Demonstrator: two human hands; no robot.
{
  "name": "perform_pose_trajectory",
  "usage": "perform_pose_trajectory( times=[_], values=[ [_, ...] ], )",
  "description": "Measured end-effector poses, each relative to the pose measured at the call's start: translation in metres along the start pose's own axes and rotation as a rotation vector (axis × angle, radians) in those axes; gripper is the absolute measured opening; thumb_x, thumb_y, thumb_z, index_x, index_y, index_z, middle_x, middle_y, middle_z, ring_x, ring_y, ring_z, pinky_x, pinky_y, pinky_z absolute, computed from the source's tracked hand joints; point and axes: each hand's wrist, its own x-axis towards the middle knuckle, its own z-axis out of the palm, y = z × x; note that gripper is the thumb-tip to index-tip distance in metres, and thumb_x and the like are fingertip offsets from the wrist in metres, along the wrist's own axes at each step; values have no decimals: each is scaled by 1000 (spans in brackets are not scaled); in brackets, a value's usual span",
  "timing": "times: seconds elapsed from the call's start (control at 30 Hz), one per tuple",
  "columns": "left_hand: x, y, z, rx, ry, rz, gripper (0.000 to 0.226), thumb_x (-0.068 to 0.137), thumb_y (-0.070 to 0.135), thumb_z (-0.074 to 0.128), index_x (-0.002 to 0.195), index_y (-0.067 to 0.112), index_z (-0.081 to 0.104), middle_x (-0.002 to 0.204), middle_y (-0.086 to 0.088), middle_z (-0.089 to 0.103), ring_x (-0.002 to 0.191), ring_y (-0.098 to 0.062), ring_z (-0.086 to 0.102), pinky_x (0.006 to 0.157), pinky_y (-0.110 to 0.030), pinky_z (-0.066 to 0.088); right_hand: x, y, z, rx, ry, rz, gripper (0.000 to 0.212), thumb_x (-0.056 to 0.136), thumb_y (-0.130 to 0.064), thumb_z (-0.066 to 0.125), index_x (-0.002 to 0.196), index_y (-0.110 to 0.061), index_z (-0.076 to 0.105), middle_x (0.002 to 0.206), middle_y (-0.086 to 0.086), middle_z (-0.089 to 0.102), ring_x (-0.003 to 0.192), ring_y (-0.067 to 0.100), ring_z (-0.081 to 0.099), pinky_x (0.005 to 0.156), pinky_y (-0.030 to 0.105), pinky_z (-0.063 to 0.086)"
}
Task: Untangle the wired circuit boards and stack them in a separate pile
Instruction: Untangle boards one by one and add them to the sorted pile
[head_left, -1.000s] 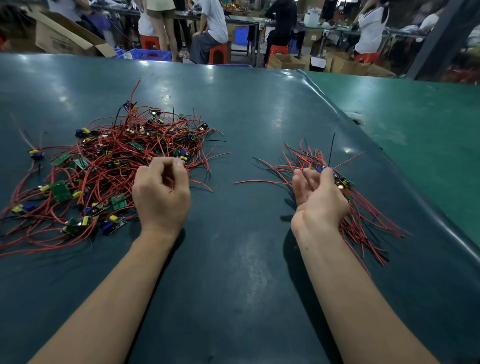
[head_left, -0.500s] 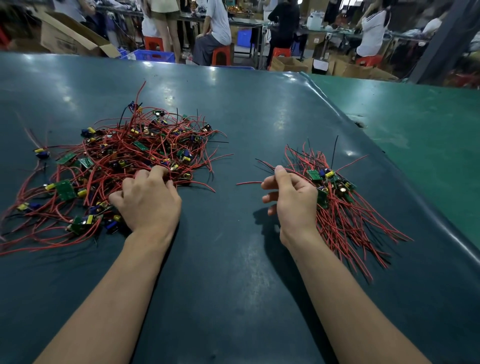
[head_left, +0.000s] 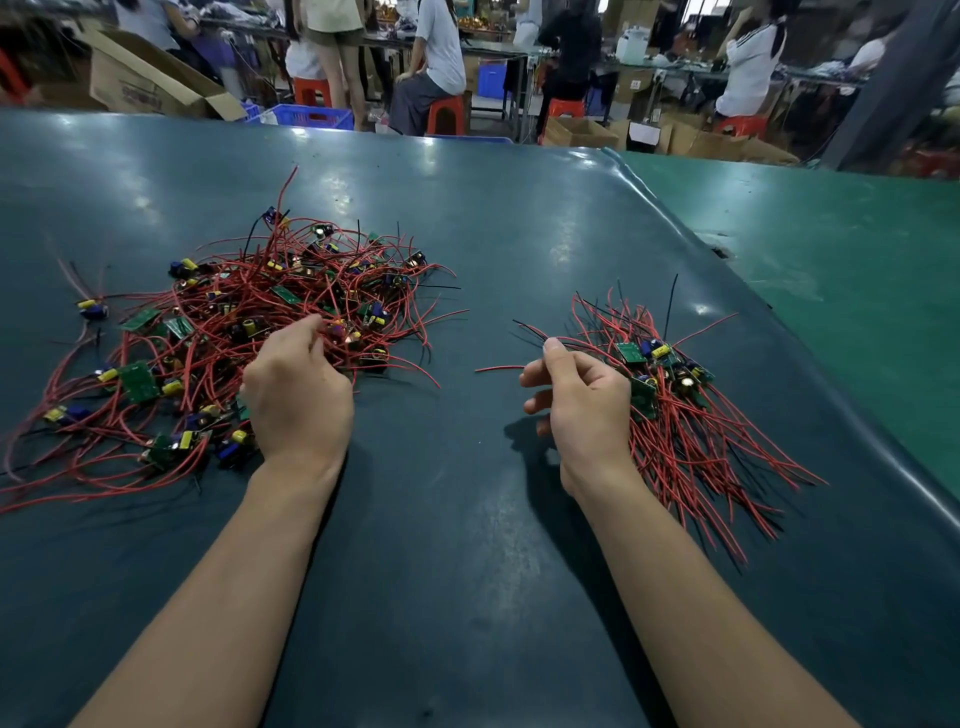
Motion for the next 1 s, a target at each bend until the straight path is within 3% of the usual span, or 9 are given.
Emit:
perform_pose_trajectory(
  times=[0.27, 0.37, 0.47, 0.57, 0.73, 0.83, 0.9, 0.97, 1.0],
  values=[
    [-2, 5, -10, -95, 292, 402, 45, 82, -10, 44, 117, 9, 66, 97, -6, 74, 76, -29, 67, 78, -35, 43, -1, 6, 3, -141, -92, -36, 38, 97, -25, 58, 61, -17, 62, 64, -2, 67, 43, 10, 52, 45, 22, 37],
    [-14, 16, -7, -275, 182, 686, 41, 83, -10, 44, 114, 6, 65, 99, -6, 72, 82, -23, 66, 81, -42, 46, -4, 9, 6, -237, -283, -107, 4, 92, -21, 66, 88, -22, 67, 85, 3, 70, 50, 16, 59, 47, 24, 42],
    [-33, 34, -4, -434, -28, 895, 37, 84, -3, 43, 116, 6, 61, 103, -11, 70, 93, -23, 63, 84, -42, 49, -7, 13, 7, -387, -487, -217, 53, 84, -14, 73, 132, -29, 55, 100, -5, 66, 65, 20, 62, 64, 29, 54],
    [-45, 45, 1, -500, -180, 1039, 34, 86, -3, 43, 114, 4, 61, 107, -15, 69, 91, -28, 63, 86, -34, 48, -7, 9, 6, -314, -493, -325, 39, 79, 5, 59, 105, -24, 69, 94, 3, 73, 79, 18, 66, 71, 23, 54],
    [-49, 46, 4, -546, -264, 985, 33, 84, -7, 48, 112, -1, 64, 110, -18, 68, 93, -34, 64, 86, -41, 52, -8, 5, 5, -279, -581, -315, 42, 78, 18, 54, 110, -4, 69, 97, 4, 72, 88, 7, 63, 79, 20, 53],
    [-49, 47, 3, -560, -209, 950, 32, 84, -2, 56, 116, 2, 60, 116, -19, 64, 102, -31, 63, 87, -41, 52, -9, 9, 7, -442, -507, -364, 16, 80, -1, 66, 77, -17, 69, 70, -6, 67, 68, -2, 53, 64, 17, 45],
    [-48, 47, 2, -586, -128, 830, 28, 86, 8, 59, 114, 2, 56, 112, -18, 61, 98, -26, 61, 82, -36, 51, -8, 7, 9, -181, -404, -221, 17, 86, 0, 69, 79, -16, 69, 68, -5, 67, 62, 0, 57, 61, 17, 48],
    [-44, 42, 0, -598, -68, 668, 16, 93, 16, 54, 91, 0, 57, 89, -14, 59, 76, -22, 55, 66, -32, 48, -2, 2, 7, 202, -297, -19, 10, 90, 2, 64, 85, -7, 66, 73, 8, 70, 60, 10, 65, 56, 20, 53],
    [-41, 39, 0, -587, -63, 614, 30, 97, 20, 50, 75, -1, 55, 73, -12, 56, 63, -22, 51, 56, -35, 44, 2, -1, 5, 345, -246, 50, 9, 91, 2, 61, 87, -5, 64, 73, 8, 71, 59, 13, 67, 54, 21, 54]
  ],
)
